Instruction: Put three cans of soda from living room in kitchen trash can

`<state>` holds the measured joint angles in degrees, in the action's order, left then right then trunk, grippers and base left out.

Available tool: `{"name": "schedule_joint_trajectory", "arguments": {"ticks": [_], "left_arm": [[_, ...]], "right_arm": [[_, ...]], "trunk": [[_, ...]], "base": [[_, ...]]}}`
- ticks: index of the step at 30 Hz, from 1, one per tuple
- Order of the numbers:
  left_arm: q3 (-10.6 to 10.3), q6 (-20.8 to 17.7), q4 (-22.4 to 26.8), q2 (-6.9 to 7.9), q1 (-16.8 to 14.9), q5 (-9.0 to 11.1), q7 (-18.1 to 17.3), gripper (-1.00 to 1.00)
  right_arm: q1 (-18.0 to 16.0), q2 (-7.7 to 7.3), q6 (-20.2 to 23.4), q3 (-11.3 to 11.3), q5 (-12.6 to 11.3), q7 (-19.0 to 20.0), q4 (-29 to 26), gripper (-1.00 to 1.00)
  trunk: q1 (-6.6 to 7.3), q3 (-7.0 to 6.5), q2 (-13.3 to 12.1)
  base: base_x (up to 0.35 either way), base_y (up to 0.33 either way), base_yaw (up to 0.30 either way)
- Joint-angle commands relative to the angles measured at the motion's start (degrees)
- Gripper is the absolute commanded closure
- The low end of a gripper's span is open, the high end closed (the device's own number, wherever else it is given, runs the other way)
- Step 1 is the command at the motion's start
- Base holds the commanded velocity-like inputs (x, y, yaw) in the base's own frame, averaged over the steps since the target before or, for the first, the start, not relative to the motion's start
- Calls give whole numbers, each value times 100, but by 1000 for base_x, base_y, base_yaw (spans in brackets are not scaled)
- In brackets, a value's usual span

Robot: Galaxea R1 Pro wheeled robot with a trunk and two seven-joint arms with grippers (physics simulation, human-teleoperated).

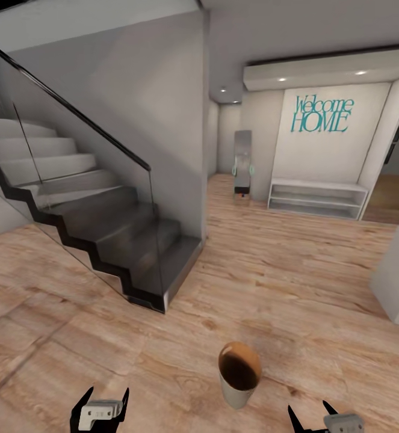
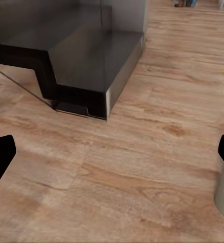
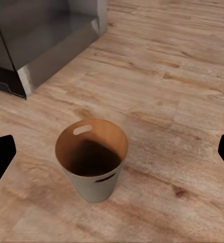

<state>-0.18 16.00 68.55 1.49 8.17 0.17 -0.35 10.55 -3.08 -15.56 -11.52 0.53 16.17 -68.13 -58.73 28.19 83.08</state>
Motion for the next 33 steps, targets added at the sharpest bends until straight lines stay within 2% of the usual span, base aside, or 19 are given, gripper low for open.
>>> {"name": "schedule_joint_trajectory", "arguments": {"ticks": [1,7,19,22,23,25,27,29,30,32,33], "left_arm": [[0,0,0,0,0,0,-4,-100],[0,6,0,0,0,-2,-8,-100],[0,9,0,-1,0,-1,-14,-100],[0,9,0,0,0,4,-16,-100],[0,9,0,0,0,3,-16,-100],[0,9,0,0,0,-2,-17,-100],[0,9,3,0,0,2,-21,-100],[0,9,4,0,3,0,-24,-100],[0,9,3,0,2,-6,-25,-100],[0,9,2,0,1,-10,-25,-100],[0,9,1,0,0,-15,-26,-100]], "right_arm": [[0,0,0,0,0,0,1,-100],[0,0,0,1,0,0,1,-100],[3,-28,-7,-83,-53,20,-106,-100],[6,-33,34,-103,-64,32,-499,-100],[10,-26,126,-111,-66,36,-956,-100],[13,-12,324,-89,-69,41,-1448,-100],[-67,-7,914,-27,-72,43,-1936,-100],[-520,-37,1861,-6,-49,48,-2101,-100],[-890,-57,2531,2,-44,58,-2164,-100],[-1300,-76,3205,8,-42,65,-2202,-100],[-2503,-113,4696,27,-19,82,-2173,-100]], "trunk": [[0,0,0],[0,0,0],[0,0,0],[0,0,0],[0,0,0],[0,0,0],[0,0,0],[0,0,0],[0,0,0],[0,0,0],[0,0,0]], "base": [[307,47,0],[230,31,0],[28,3,0],[3,0,0],[2,0,0],[1,0,0],[0,0,0],[0,0,0],[0,0,0],[0,0,0],[0,0,0]]}}
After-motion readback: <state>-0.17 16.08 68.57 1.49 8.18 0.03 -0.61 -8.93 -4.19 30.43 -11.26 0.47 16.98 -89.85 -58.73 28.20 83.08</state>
